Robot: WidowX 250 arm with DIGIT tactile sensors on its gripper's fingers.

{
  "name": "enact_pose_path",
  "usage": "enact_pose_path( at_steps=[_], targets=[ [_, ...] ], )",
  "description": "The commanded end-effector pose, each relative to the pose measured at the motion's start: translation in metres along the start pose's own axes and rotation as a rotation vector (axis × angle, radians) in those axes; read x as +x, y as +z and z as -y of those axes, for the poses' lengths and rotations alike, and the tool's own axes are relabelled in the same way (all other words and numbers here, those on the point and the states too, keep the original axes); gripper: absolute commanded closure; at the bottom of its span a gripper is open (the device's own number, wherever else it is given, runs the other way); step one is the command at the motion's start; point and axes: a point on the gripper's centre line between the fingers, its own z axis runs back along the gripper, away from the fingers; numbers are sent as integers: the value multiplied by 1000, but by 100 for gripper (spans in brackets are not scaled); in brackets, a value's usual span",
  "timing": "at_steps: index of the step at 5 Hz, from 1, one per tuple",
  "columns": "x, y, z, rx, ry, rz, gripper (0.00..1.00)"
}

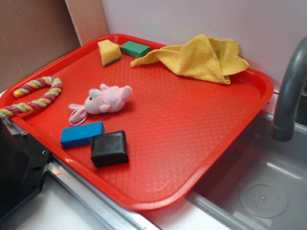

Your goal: Grab the multicolored rope.

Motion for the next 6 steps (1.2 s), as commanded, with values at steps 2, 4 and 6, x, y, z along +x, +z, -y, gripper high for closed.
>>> enact_pose_path(
  at_steps=[2, 4, 6],
  targets=[
    [13, -50, -52, 108, 67, -14, 0],
    [4, -125, -111, 112, 67, -34, 0],
    [-32, -157, -126, 75, 39, -42, 0]
  ],
)
